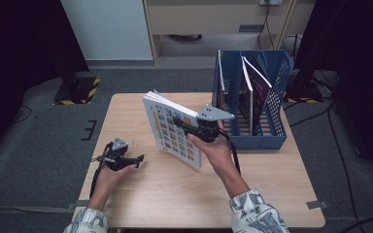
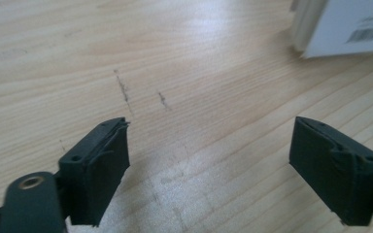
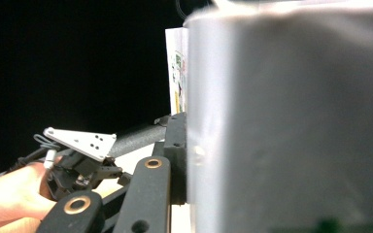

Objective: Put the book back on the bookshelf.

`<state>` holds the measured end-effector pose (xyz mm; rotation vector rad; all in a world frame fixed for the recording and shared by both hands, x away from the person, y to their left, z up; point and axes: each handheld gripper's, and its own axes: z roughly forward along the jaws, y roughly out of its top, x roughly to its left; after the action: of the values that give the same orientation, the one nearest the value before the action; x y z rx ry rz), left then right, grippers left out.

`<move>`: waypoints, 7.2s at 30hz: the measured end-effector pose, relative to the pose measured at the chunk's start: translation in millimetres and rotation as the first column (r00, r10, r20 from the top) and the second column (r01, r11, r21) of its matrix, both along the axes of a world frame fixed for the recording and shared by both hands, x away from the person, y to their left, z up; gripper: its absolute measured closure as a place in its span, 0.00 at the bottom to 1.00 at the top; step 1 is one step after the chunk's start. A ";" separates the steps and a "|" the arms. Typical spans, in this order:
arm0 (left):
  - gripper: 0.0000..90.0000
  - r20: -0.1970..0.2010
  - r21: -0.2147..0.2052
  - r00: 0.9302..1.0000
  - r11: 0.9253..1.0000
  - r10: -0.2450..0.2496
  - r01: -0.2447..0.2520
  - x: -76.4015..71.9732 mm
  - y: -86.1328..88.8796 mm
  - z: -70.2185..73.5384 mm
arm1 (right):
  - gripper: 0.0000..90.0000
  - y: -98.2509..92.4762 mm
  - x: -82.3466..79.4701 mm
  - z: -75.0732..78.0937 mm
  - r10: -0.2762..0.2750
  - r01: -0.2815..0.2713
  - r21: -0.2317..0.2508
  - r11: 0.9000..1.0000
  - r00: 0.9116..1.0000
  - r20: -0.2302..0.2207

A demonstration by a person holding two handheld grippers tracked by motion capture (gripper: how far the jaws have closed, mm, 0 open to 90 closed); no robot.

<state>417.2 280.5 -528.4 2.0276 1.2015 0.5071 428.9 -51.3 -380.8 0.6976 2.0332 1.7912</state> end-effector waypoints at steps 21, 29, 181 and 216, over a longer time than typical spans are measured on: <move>0.05 -0.030 0.053 1.000 0.999 0.009 -0.007 1.3 -4.5 -8.2 | 0.82 -44.7 -19.8 2.4 -0.041 0.041 0.004 0.999 0.999 0.001; 0.05 -0.031 0.052 0.999 0.999 0.010 -0.008 1.3 -4.7 -8.3 | 0.82 -66.6 -29.3 -0.5 -0.062 0.062 0.001 0.998 0.998 -0.009; 0.00 -0.043 0.056 0.994 0.993 0.104 -0.102 0.7 -10.8 -8.8 | 0.82 -278.7 -9.6 100.2 -0.662 0.662 -0.062 0.747 0.749 0.025; 0.00 -0.040 0.059 0.992 0.992 0.117 -0.114 0.4 -11.7 -8.7 | 0.82 -264.9 75.1 75.0 -0.735 0.735 -0.003 0.678 0.678 -0.012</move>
<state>417.6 268.8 -537.2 2.0341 1.3506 0.5611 503.9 -316.2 -305.9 1.3030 1.4075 1.2832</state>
